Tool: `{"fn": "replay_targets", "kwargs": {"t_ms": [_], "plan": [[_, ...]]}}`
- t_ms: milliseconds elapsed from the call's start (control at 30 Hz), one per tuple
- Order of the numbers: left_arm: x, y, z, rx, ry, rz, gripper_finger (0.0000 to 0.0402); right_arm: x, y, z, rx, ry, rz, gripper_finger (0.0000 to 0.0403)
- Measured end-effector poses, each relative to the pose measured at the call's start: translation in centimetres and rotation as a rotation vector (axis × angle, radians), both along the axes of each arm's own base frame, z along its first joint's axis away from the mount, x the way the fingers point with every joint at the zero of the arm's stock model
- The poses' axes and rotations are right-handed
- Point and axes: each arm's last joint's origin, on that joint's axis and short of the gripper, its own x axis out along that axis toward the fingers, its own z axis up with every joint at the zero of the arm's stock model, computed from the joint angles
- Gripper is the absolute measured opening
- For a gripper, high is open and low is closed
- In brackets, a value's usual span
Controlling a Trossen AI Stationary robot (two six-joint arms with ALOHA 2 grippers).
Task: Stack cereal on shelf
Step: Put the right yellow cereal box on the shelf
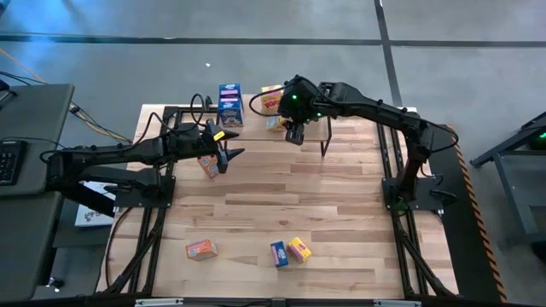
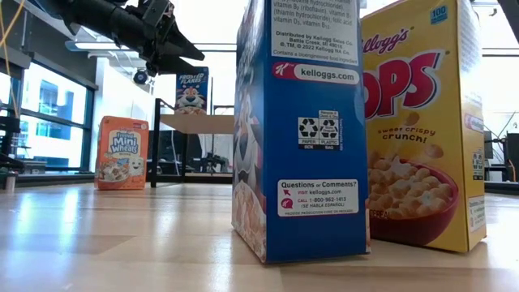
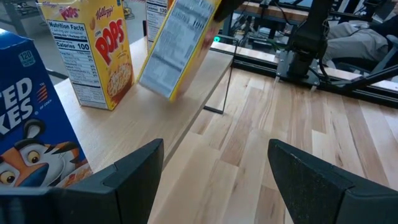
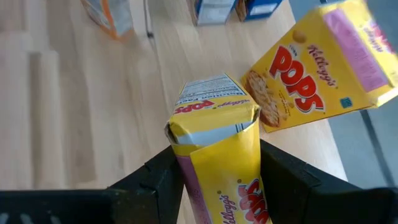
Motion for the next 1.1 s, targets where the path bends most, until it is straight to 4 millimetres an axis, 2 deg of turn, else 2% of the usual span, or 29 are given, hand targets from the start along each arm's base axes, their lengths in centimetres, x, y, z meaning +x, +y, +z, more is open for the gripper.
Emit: {"fn": "replay_targets", "kwargs": {"t_ms": [233, 1100], "plan": [[0.00, -0.02, 0.00, 0.000, 0.000, -0.001, 0.0280, 0.55, -0.27, -0.69, -0.022, 0.022, -0.004, 0.0174], [0.00, 0.00, 0.00, 0.000, 0.000, 0.000, 0.0280, 0.80, -0.38, -0.69, -0.046, 0.012, 0.010, 0.0174]]}}
